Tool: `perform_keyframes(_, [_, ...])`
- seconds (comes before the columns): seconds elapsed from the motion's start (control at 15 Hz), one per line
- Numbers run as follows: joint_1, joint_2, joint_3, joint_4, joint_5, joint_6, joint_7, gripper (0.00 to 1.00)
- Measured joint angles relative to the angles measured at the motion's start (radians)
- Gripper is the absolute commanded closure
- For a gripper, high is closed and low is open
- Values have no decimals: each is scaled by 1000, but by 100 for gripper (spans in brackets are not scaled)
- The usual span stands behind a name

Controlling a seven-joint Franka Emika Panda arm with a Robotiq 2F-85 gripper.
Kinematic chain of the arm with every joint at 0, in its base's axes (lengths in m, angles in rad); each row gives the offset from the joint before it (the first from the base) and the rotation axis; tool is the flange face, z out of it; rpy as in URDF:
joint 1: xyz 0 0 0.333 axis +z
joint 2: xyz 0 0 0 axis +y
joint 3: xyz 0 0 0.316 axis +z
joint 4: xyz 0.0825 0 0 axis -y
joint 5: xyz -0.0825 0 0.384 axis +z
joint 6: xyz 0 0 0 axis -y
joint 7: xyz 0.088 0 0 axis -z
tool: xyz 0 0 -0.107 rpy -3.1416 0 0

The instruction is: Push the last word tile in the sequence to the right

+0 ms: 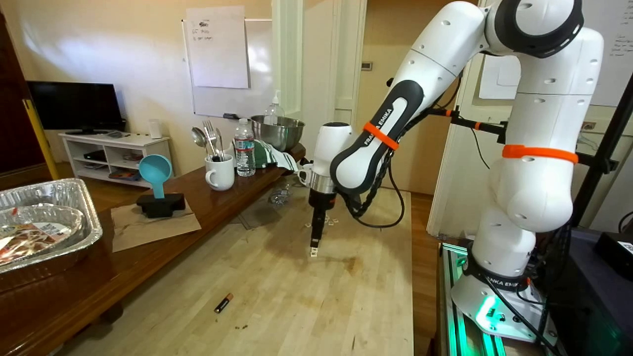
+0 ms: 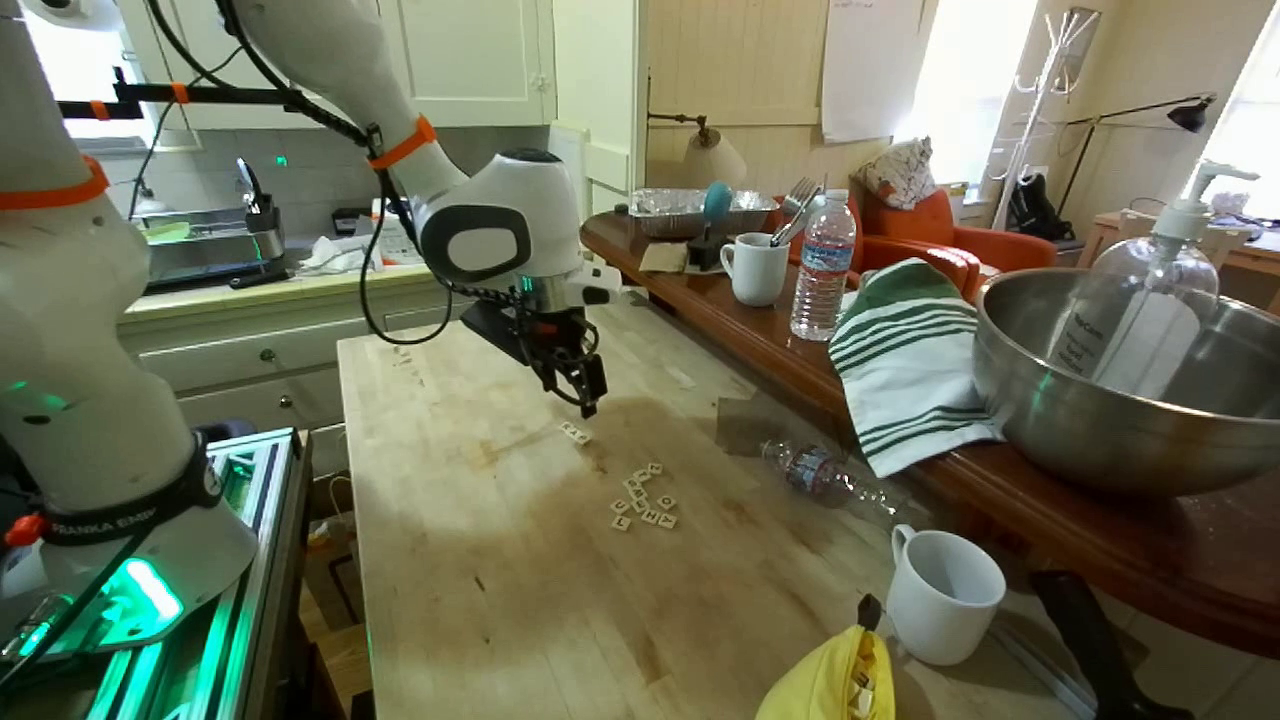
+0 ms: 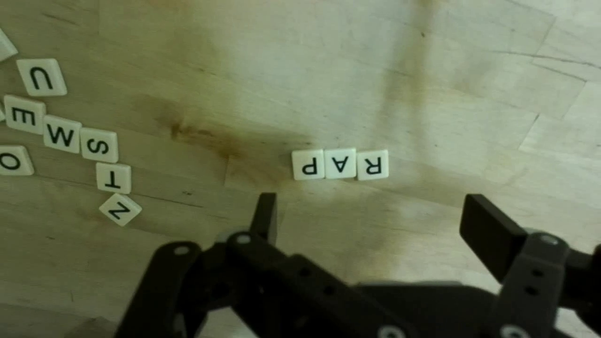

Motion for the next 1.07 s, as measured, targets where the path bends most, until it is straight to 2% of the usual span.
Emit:
perform_keyframes(0.47, [21,-64,-10,-10,-2,-39,-3,0])
perform_keyframes(1.07, [30,-85,-18,-22,-3,-40,-3,0])
